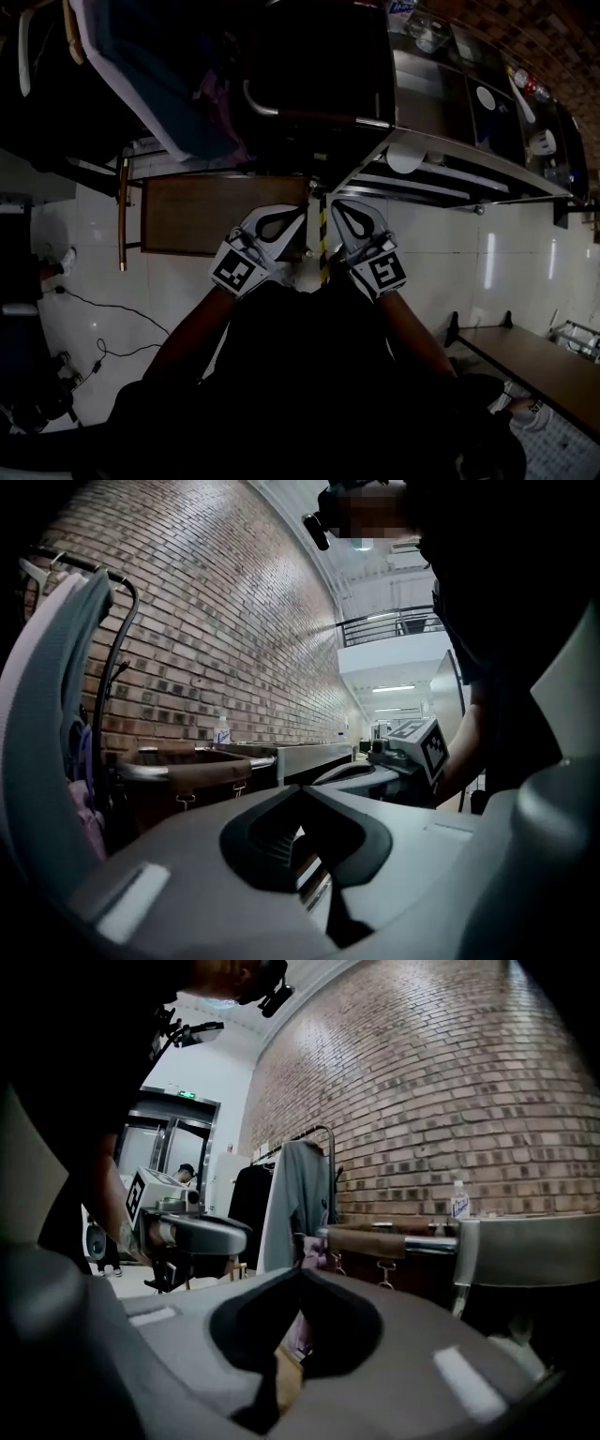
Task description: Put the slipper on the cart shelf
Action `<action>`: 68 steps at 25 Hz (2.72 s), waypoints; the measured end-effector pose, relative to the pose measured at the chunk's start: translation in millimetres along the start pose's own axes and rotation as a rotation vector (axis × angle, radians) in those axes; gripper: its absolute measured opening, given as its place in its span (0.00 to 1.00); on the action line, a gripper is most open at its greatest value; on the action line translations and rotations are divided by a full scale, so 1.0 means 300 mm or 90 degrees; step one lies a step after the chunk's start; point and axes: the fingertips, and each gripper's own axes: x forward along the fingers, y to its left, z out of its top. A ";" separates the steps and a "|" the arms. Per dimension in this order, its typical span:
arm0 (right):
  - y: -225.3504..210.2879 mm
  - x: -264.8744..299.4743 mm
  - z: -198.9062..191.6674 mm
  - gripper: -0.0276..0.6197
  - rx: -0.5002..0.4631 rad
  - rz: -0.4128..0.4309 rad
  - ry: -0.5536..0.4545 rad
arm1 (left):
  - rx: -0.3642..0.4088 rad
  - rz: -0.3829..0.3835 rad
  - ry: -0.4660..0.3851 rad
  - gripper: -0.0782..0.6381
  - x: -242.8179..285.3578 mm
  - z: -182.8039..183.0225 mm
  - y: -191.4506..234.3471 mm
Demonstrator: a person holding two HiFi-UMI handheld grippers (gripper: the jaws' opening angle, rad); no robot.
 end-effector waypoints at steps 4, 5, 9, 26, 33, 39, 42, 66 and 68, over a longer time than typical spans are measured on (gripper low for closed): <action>0.122 -0.002 0.042 0.05 -0.005 0.006 -0.013 | 0.013 -0.010 -0.011 0.11 -0.093 0.011 -0.021; 0.148 -0.004 0.049 0.05 -0.008 0.010 -0.012 | 0.015 -0.010 -0.013 0.11 -0.111 0.014 -0.029; 0.230 -0.018 0.075 0.05 -0.025 0.031 -0.011 | 0.012 -0.005 -0.014 0.11 -0.171 0.018 -0.067; 0.357 -0.170 0.098 0.05 -0.002 0.112 -0.027 | -0.001 0.079 0.005 0.11 -0.230 0.052 -0.259; 0.447 -0.158 0.125 0.05 0.007 0.140 -0.040 | 0.007 0.101 0.009 0.11 -0.304 0.052 -0.264; 0.524 -0.100 0.132 0.05 0.011 0.134 -0.034 | 0.010 0.084 0.008 0.11 -0.387 0.042 -0.213; 0.574 -0.054 0.146 0.05 0.020 0.120 -0.032 | 0.013 0.068 0.007 0.11 -0.445 0.031 -0.182; 0.809 0.247 0.266 0.05 0.011 0.042 -0.038 | -0.005 -0.018 -0.028 0.11 -0.739 0.021 0.061; 0.809 0.246 0.270 0.05 0.013 0.053 -0.039 | -0.008 -0.009 -0.029 0.11 -0.737 0.028 0.062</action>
